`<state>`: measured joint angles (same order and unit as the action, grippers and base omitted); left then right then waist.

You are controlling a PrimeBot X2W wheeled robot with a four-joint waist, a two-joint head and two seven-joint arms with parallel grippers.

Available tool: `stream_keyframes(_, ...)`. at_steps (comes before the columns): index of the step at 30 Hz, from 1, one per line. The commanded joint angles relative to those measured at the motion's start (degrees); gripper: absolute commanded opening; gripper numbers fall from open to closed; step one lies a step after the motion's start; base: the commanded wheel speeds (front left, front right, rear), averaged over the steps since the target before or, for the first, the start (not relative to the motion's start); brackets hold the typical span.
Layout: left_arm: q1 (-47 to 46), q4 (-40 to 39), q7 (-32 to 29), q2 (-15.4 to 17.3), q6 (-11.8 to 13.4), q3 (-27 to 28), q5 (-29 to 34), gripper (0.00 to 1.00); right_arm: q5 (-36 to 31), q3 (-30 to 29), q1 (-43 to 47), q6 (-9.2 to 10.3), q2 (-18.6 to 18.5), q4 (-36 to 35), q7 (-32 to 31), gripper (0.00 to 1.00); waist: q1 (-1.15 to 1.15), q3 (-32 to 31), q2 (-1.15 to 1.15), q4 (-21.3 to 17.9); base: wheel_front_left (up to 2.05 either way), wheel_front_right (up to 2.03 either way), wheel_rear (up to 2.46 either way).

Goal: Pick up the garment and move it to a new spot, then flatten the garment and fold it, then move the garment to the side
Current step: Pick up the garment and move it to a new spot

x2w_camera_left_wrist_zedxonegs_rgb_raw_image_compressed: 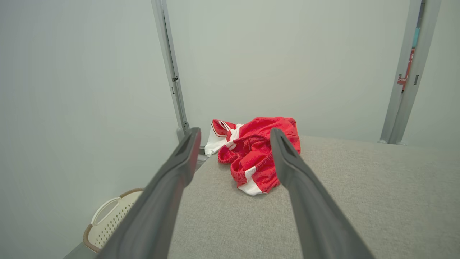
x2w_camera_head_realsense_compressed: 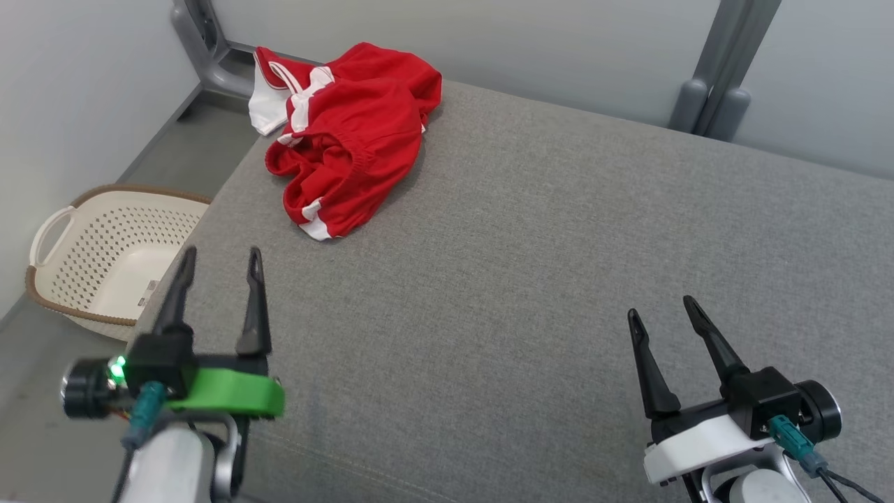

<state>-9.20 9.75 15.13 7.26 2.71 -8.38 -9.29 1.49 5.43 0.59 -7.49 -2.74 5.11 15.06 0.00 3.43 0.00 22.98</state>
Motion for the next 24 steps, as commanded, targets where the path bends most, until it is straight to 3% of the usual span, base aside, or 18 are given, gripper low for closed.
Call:
stream_keyframes(1, -3.9, -0.7, 0.0, 1.8, -1.2, 0.4, 0.8, 1.0, -0.8, -0.3, -1.2, 0.0, -0.3, -0.6, 0.2, 1.0, 0.0, 2.4, 0.0, -1.2, 0.0, 0.0, 0.0)
stream_keyframes(10, -28.2, 3.2, -7.1, 12.7, -6.9, 2.1, 2.4, 1.0, -5.1, -0.3, -4.6, 0.01, -0.3, -1.4, 0.2, 1.0, 0.0, 10.9, 0.0, -5.7, 0.0, 0.0, 0.0)
stream_keyframes(18, -39.4, 18.9, -15.5, 15.8, -9.4, 0.5, -1.1, 1.0, -8.2, -0.6, -6.9, 0.01, -0.2, -2.3, 0.2, 1.0, 0.0, 17.6, 0.0, -9.3, 0.0, 0.0, 0.0)
stream_keyframes(24, -39.4, 28.4, -19.1, 15.2, -10.1, -6.4, -5.2, 1.0, -9.3, -1.5, -7.3, 0.01, -0.2, -3.2, 0.2, 1.0, 0.0, 20.4, 0.0, -9.9, 0.0, 0.0, 0.0)
